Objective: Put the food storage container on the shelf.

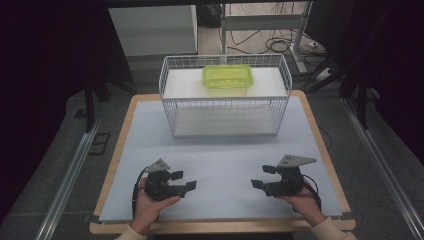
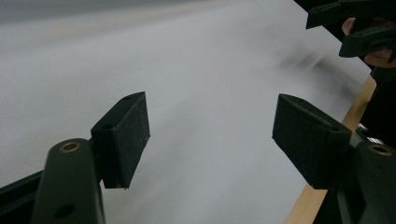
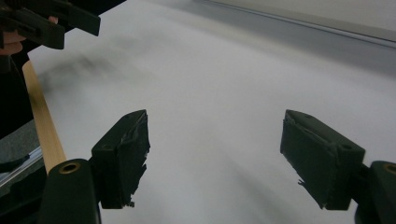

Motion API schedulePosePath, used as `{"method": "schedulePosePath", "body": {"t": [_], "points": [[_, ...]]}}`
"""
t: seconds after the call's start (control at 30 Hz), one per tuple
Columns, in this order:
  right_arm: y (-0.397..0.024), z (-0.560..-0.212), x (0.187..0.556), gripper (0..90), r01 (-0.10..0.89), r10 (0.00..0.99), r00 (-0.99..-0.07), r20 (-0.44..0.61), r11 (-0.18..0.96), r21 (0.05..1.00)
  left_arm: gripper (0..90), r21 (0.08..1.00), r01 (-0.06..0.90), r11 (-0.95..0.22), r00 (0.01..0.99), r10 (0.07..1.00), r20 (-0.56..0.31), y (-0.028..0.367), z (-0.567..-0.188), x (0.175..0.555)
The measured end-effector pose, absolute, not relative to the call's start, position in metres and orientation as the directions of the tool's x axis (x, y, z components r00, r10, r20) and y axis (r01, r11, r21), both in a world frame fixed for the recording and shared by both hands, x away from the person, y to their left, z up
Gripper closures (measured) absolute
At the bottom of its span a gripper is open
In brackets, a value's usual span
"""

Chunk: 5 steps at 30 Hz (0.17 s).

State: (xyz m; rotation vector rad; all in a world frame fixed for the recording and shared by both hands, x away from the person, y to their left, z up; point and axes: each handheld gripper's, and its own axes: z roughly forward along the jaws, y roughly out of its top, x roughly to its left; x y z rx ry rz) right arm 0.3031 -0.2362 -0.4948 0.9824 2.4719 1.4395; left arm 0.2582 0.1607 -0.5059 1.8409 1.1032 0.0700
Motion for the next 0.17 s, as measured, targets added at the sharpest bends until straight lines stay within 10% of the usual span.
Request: {"method": "schedulePosePath", "body": {"t": [0.17], "points": [[-0.2391, -0.4951, 0.3027, 23.7, 0.462, 0.587, -0.784, 0.203, 0.331, 0.823, 26.9, 0.739, 0.662, -0.128, 0.582, 0.710, -0.398, 0.1636, -0.5061, 0.2572]]}}
